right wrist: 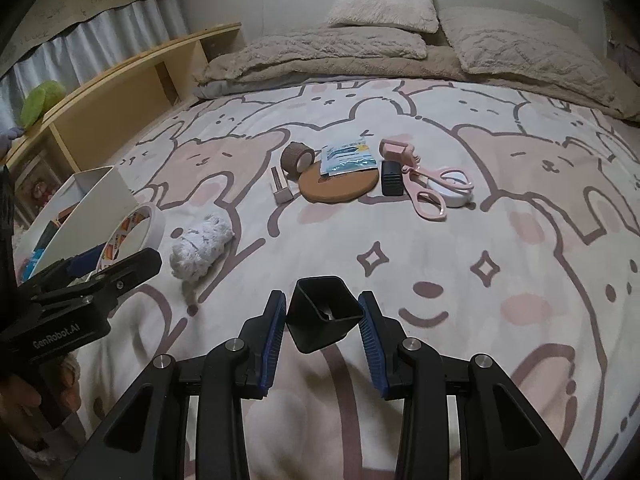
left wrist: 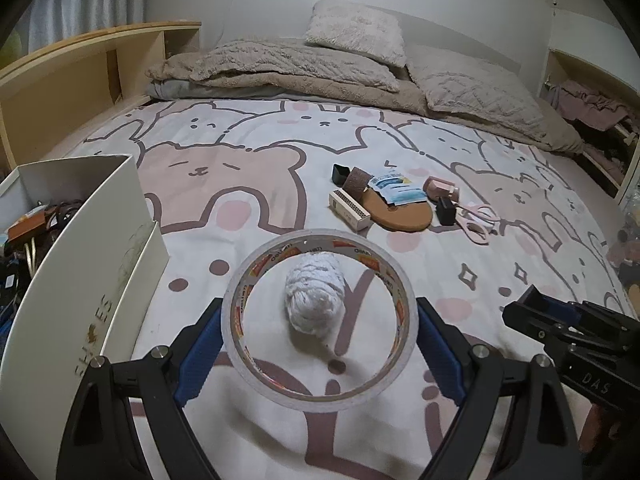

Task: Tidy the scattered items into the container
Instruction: 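Lift the tape roll and black cup and carry both toward the white shoe box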

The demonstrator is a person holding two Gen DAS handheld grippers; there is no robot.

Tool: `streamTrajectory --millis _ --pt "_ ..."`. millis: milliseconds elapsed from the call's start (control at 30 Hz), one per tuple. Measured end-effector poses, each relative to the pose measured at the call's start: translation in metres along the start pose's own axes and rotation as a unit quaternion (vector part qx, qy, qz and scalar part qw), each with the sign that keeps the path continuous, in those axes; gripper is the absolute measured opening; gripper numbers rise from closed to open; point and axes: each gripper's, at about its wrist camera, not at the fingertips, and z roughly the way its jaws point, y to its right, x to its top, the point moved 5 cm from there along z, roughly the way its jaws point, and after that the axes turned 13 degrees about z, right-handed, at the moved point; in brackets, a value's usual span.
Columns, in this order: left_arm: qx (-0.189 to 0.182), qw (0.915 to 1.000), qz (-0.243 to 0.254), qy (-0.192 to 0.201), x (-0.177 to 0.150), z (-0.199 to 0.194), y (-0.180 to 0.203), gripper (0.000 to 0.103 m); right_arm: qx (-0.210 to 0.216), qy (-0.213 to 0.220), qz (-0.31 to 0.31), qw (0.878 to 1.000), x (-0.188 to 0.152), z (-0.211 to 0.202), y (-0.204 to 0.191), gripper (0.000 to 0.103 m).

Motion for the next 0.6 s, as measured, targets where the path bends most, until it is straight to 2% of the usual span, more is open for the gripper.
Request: streamTrajectory --millis 233,600 --pt "-0.005 0.9999 0.003 0.013 -0.004 -0.019 0.006 0.09 -0.002 0.016 -0.018 1.0 -0.005 -0.014 -0.01 0.038" --pt "0.007 0.9995 0.013 0.029 -0.012 -0.042 0.01 0.09 -0.002 0.041 -0.024 0.999 -0.013 -0.037 -0.018 0.038"
